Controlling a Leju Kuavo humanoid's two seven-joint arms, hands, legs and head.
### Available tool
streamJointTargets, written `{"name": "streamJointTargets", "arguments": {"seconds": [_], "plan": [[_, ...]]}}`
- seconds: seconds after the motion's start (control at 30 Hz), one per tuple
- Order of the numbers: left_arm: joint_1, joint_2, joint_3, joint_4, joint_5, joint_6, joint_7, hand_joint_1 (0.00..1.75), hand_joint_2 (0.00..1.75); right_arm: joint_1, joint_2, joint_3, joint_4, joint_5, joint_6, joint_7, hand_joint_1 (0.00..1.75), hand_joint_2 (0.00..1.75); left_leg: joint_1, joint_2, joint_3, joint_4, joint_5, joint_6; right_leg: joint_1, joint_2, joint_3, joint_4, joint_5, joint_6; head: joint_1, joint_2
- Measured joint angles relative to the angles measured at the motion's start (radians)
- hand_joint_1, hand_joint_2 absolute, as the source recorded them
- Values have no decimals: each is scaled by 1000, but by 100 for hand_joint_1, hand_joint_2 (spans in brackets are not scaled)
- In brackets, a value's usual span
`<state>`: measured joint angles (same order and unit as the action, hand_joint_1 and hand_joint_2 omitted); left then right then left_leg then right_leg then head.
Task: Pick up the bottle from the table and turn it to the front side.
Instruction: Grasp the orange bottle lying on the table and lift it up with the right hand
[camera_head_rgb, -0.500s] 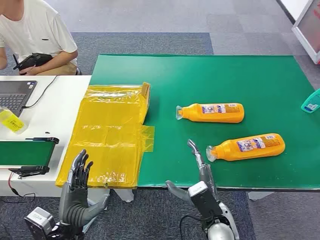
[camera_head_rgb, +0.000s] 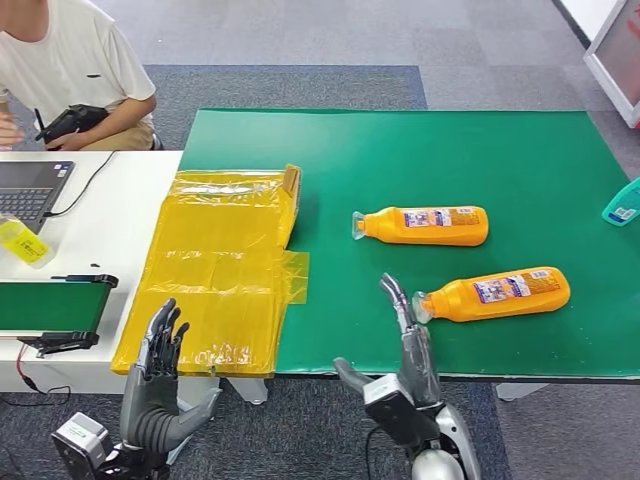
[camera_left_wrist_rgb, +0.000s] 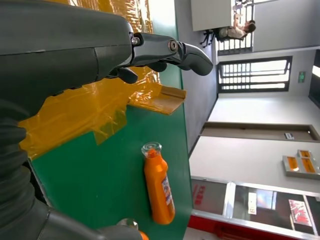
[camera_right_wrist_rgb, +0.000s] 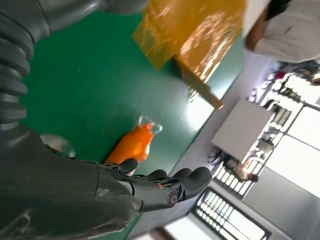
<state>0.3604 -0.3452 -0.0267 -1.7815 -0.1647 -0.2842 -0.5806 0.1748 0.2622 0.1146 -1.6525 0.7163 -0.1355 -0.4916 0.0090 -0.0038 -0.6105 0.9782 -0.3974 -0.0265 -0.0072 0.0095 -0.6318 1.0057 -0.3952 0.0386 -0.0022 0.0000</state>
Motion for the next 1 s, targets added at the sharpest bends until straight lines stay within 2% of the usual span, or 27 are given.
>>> {"name": "streamJointTargets", "arguments": {"seconds": [0.03,0.1,0.17,0.23,0.27,0.5,0.67,1.0], "plan": [[0,0,0,0,0,0,0,0,175,-2,-4,1,1,83,-32,37,0,175,0,0,0,0,0,0,0,0,0,0,0,0,0,0],[0,0,0,0,2,1,-4,0,175,-13,-24,7,11,333,-82,162,0,175,0,0,0,0,0,0,0,0,0,0,0,0,0,0],[1,0,0,2,6,2,-14,0,175,-31,-55,21,46,599,-90,339,0,175,0,0,0,0,0,0,0,0,0,0,0,0,0,0],[3,0,0,6,8,2,-25,0,175,-49,-80,30,89,753,-79,472,0,175,0,0,0,0,0,1,0,0,1,0,0,0,0,0],[5,0,0,7,7,1,-29,0,175,-58,-88,31,107,791,-76,507,0,175,0,0,0,0,0,1,-1,0,1,0,0,0,0,0],[8,0,-1,14,4,-15,-35,0,175,-143,-182,28,202,829,-36,623,0,175,-1,0,0,0,0,1,-1,0,1,0,0,1,0,0],[8,0,-2,21,4,-28,-38,0,175,-212,-249,-7,265,829,-25,601,0,175,-1,0,0,0,0,2,-2,0,1,0,0,2,0,0],[6,0,-6,34,-1,-43,-42,0,175,-293,-317,-71,354,829,-7,583,0,175,-1,0,0,0,-1,2,-2,0,1,0,0,2,0,0]]}}
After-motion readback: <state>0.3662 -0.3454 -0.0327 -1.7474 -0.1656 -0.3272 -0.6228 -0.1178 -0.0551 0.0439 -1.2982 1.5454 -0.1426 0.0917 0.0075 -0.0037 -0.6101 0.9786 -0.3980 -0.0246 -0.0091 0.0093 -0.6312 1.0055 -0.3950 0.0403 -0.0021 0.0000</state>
